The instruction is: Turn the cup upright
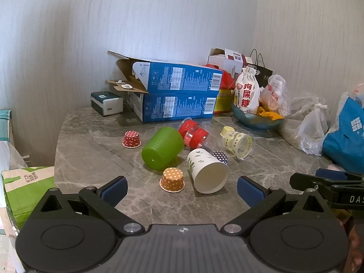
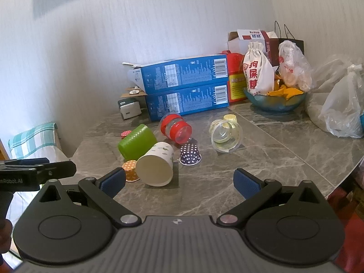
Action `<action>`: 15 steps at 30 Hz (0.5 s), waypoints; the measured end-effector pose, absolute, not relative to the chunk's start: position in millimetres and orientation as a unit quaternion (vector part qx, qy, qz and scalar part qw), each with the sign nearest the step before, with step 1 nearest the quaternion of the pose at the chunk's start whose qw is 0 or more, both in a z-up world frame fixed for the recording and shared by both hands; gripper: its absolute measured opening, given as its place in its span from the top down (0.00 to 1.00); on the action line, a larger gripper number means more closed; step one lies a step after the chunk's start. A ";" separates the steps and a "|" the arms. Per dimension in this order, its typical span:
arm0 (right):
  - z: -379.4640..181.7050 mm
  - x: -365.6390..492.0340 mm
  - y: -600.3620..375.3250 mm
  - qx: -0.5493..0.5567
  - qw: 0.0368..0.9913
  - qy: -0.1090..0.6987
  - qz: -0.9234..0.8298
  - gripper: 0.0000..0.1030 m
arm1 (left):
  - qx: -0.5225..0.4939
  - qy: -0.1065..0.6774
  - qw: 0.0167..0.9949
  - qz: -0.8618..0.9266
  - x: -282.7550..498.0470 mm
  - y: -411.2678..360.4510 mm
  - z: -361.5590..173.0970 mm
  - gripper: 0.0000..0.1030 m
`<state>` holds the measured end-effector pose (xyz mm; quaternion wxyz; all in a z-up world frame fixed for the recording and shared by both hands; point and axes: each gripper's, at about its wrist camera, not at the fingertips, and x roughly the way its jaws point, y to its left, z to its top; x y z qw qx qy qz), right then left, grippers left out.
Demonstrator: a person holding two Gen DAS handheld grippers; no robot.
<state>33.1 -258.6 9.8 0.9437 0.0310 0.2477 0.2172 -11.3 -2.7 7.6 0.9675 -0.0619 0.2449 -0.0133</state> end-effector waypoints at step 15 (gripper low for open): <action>7.3 36.1 -258.8 0.033 0.943 0.249 0.217 0.01 | -0.063 0.251 0.966 -0.015 -4.4 -4.6 5.0 0.00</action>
